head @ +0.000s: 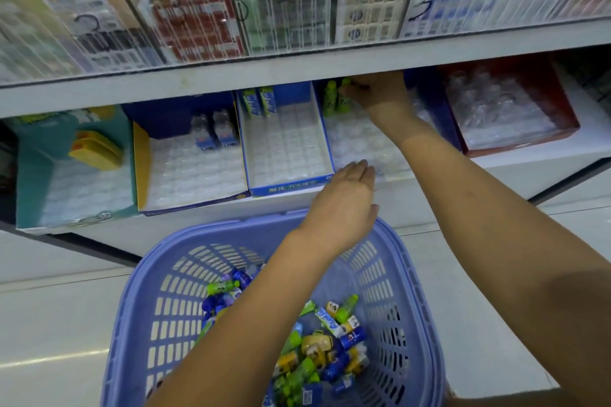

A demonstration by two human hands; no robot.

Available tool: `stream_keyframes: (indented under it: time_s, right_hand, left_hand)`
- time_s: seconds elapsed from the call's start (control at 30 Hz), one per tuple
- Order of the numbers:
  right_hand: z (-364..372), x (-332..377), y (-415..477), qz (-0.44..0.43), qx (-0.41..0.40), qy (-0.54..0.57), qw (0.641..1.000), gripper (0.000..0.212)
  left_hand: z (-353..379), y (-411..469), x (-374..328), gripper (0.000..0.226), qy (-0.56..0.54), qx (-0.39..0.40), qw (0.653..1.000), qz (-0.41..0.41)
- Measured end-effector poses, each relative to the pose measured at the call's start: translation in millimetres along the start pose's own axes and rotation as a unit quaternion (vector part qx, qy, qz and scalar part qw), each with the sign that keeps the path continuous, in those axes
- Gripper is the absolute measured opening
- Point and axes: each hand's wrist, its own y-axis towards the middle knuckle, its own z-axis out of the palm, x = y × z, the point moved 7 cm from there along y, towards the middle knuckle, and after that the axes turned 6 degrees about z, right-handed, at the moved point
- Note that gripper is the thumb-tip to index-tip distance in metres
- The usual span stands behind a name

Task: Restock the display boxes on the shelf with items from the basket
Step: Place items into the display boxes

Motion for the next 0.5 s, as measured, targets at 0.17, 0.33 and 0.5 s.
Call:
stream_keyframes:
  time_s: [0.17,0.33,0.5]
  right_hand:
    - [-4.0,8.3,-12.9,0.015,0.020,-0.053,0.998,0.045]
    - [-23.5,33.4,-48.9,0.038,0.002,-0.150,0.988,0.020]
    - [63.2,50.6,-151.7,0.017,0.358,-0.149,0.922,0.016]
  left_hand:
    - [-17.3,-10.8,-6.0,0.053,-0.076,-0.038,0.996,0.002]
    - [-25.0,-62.3,23.9,0.021,-0.173,-0.196,0.965,-0.026]
    - [81.0,-110.8,94.7,0.023,-0.134,0.065,0.968,-0.200]
